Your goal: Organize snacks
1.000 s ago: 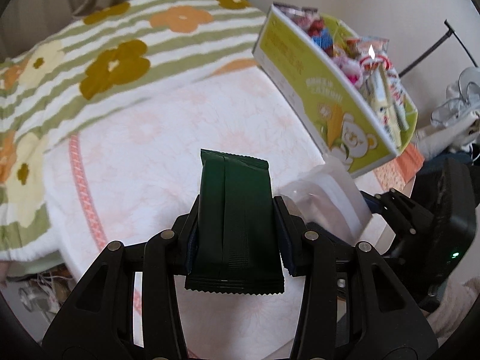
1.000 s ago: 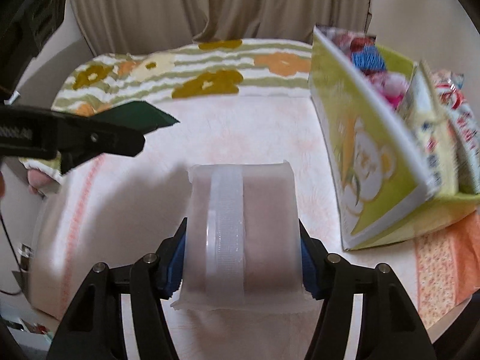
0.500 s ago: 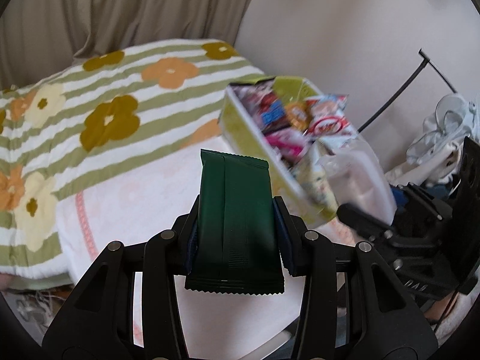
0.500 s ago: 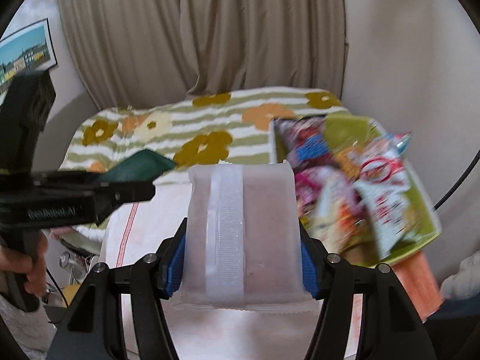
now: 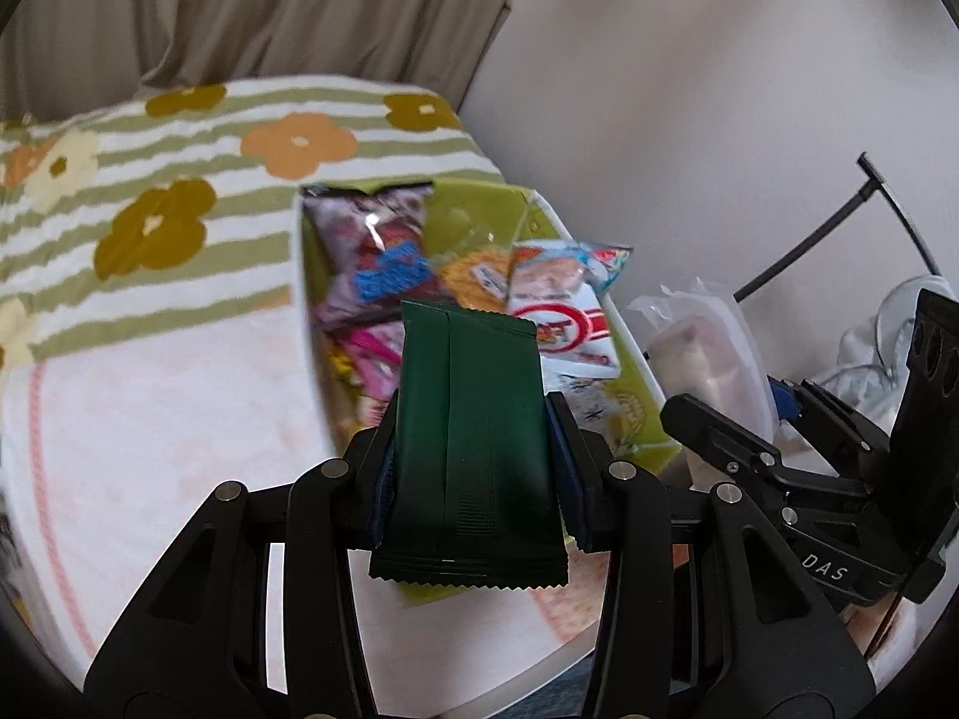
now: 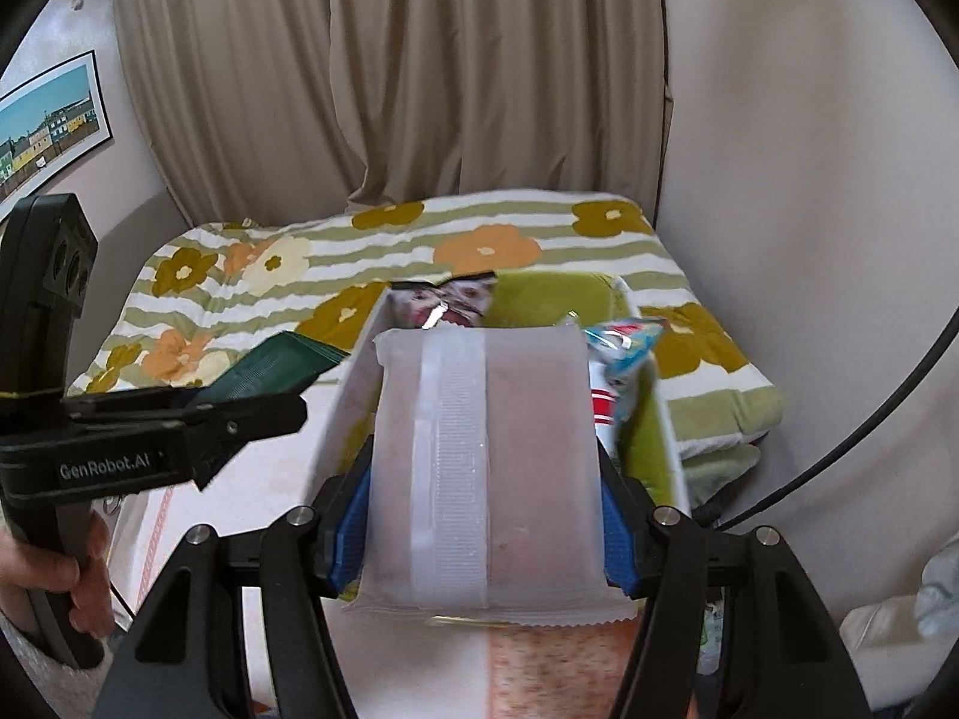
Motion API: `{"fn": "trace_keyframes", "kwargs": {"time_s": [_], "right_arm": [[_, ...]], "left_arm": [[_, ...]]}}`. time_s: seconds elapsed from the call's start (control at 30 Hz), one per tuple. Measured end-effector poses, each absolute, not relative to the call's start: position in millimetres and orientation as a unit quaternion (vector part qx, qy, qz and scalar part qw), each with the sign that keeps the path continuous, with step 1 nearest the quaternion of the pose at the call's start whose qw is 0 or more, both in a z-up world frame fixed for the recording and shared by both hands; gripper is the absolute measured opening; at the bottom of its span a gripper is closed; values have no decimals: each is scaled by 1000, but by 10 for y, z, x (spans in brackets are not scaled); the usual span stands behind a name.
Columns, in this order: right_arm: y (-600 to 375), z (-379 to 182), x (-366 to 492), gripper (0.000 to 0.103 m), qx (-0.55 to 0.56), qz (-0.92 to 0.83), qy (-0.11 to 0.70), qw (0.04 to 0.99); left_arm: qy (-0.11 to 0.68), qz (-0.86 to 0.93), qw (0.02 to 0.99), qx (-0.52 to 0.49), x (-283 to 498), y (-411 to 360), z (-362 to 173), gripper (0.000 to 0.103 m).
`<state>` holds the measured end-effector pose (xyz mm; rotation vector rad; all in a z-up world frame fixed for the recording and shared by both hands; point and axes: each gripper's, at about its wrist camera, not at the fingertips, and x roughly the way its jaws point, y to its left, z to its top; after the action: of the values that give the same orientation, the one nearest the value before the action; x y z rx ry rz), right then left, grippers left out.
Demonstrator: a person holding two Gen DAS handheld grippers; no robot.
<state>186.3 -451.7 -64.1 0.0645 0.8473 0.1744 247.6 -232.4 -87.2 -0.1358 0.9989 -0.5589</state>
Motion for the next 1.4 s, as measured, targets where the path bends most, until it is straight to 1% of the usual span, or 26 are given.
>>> {"fn": "trace_keyframes", "kwargs": {"time_s": [0.17, 0.2, 0.23, 0.27, 0.3, 0.33, 0.37, 0.8, 1.0, 1.03, 1.07, 1.1, 1.13, 1.17, 1.3, 1.4], "right_arm": [[-4790, -724, 1980, 58, 45, 98, 418, 902], [-4817, -741, 2000, 59, 48, 100, 418, 902], [-4833, -756, 2019, 59, 49, 101, 418, 902], [-4857, -769, 2037, 59, 51, 103, 418, 901], [-4883, -780, 2056, 59, 53, 105, 419, 900], [-4906, -793, 2066, 59, 55, 107, 420, 900], [-4914, -803, 2071, 58, 57, 110, 420, 899], [-4742, -827, 2216, 59, 41, 155, 416, 895], [-4514, -911, 2358, 59, 39, 188, 439, 878], [-4478, -926, 2357, 64, 38, 194, 439, 877], [-4459, -927, 2341, 76, 39, 200, 432, 878], [-4452, -921, 2317, 85, 39, 205, 425, 881], [-4457, -922, 2288, 98, 39, 206, 418, 884], [-4467, -926, 2255, 101, 39, 203, 410, 888], [-4501, -970, 2179, 101, 40, 183, 420, 888], [-4502, -909, 2082, 101, 41, 172, 410, 895]], "left_arm": [[487, -237, 839, -54, 2561, -2660, -999, 39], [487, -224, 843, -46, 2584, -2711, -1014, 40], [489, -212, 845, -36, 2600, -2743, -1026, 44], [491, -201, 847, -23, 2617, -2777, -1043, 51], [492, -194, 849, -15, 2629, -2778, -1051, 78], [491, -186, 851, -6, 2638, -2781, -1059, 101], [481, -182, 858, -1, 2603, -2771, -1046, 103], [459, -132, 879, -21, 2459, -2235, -938, 103], [453, -101, 885, -37, 2401, -2005, -896, 103], [453, -96, 886, -37, 2383, -1975, -894, 103], [453, -88, 886, -37, 2354, -1935, -902, 103], [454, -82, 887, -37, 2330, -1909, -910, 103], [453, -75, 887, -38, 2296, -1880, -921, 103], [453, -70, 888, -39, 2263, -1851, -933, 103], [449, -51, 891, -42, 2122, -1742, -972, 103], [439, -52, 896, -46, 2022, -1670, -921, 103]]}}
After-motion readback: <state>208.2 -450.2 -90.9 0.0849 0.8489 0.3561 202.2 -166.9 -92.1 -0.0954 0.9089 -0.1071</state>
